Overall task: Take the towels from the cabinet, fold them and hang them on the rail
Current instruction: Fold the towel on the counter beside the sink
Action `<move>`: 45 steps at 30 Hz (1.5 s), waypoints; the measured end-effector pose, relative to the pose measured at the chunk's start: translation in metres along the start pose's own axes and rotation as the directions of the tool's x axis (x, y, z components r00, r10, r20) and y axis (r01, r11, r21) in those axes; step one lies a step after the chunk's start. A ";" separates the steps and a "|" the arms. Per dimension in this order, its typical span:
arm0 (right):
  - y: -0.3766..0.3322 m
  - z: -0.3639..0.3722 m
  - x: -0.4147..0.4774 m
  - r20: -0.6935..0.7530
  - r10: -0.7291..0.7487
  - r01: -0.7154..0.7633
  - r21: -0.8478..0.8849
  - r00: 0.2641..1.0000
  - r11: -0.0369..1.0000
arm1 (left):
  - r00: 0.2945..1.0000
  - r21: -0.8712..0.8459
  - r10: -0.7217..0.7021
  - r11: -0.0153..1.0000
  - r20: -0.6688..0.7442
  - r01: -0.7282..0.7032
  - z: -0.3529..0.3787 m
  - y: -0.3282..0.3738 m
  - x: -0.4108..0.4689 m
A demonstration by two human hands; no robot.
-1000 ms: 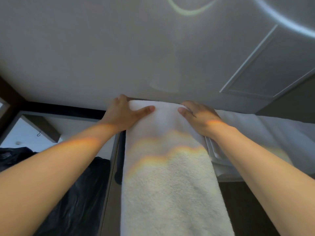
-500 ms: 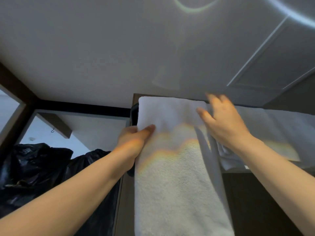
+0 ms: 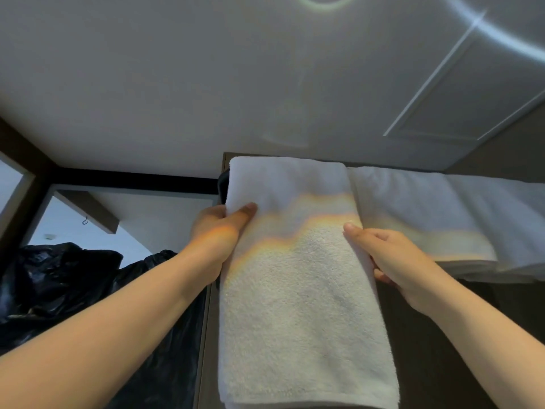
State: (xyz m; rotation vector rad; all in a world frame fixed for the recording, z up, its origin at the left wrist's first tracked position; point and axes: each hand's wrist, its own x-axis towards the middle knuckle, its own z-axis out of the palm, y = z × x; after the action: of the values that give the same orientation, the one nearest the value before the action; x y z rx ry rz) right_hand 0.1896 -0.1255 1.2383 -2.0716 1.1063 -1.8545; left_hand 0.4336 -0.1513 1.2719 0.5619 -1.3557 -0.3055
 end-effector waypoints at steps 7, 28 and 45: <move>-0.022 -0.004 0.000 -0.134 -0.104 0.123 0.138 0.985 0.983 | 0.993 0.029 0.114 0.993 -0.043 -0.113 -0.001 0.014 0.006; -0.083 0.005 0.129 -0.303 -0.075 0.042 -0.112 0.950 0.993 | 0.993 0.446 0.106 0.888 0.042 -0.114 0.006 0.052 0.114; -0.055 0.004 0.051 -0.437 -0.389 0.140 -0.501 0.811 0.854 | 0.969 0.495 0.245 0.846 -0.035 -0.196 -0.020 0.034 0.035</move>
State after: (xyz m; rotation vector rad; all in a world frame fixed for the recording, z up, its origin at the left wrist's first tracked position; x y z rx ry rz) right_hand 0.2143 -0.1182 1.3085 -2.0800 1.5550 -2.6427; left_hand 0.4559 -0.1373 1.3175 0.8197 -1.3896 0.2660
